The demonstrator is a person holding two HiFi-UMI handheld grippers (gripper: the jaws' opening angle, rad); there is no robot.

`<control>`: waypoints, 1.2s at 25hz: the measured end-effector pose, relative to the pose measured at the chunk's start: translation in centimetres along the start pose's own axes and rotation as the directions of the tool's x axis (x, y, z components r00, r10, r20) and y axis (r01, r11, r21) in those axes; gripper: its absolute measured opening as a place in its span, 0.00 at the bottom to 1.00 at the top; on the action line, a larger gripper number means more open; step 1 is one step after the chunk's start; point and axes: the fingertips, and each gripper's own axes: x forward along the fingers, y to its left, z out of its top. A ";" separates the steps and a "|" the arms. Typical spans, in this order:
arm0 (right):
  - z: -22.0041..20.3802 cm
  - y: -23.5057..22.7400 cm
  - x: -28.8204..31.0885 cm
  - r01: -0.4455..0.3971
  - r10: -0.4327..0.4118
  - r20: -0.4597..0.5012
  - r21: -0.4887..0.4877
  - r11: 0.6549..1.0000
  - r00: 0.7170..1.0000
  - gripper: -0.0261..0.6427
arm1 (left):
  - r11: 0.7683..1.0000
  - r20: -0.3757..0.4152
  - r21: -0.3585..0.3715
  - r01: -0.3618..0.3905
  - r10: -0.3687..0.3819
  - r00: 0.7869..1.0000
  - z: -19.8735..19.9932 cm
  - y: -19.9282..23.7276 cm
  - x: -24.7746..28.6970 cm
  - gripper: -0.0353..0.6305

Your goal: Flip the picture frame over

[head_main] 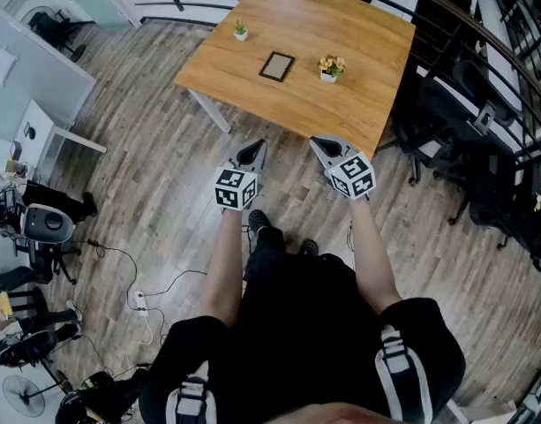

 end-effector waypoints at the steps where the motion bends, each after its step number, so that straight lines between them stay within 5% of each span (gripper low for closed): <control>1: -0.3 0.1 -0.3 0.000 0.000 -0.004 0.003 1.000 1.000 0.05 | 1.000 0.001 -0.003 0.004 -0.004 1.000 0.0 -0.4 0.0 0.10; 13: -0.1 1.0 -1.0 -0.003 0.003 0.012 0.008 1.000 1.000 0.05 | 0.997 -0.027 0.054 0.053 -0.052 0.998 -1.2 -3.1 0.2 0.10; 22: -0.3 1.4 0.5 -0.029 0.026 0.034 0.087 0.996 0.999 0.05 | 0.999 -0.004 -0.004 0.040 -0.040 0.999 -1.4 -0.8 0.3 0.10; 30: -0.4 -1.1 3.1 0.094 -0.092 -0.029 0.092 0.991 0.995 0.05 | 0.997 0.020 -0.037 0.063 -0.062 0.998 -0.8 3.8 2.2 0.10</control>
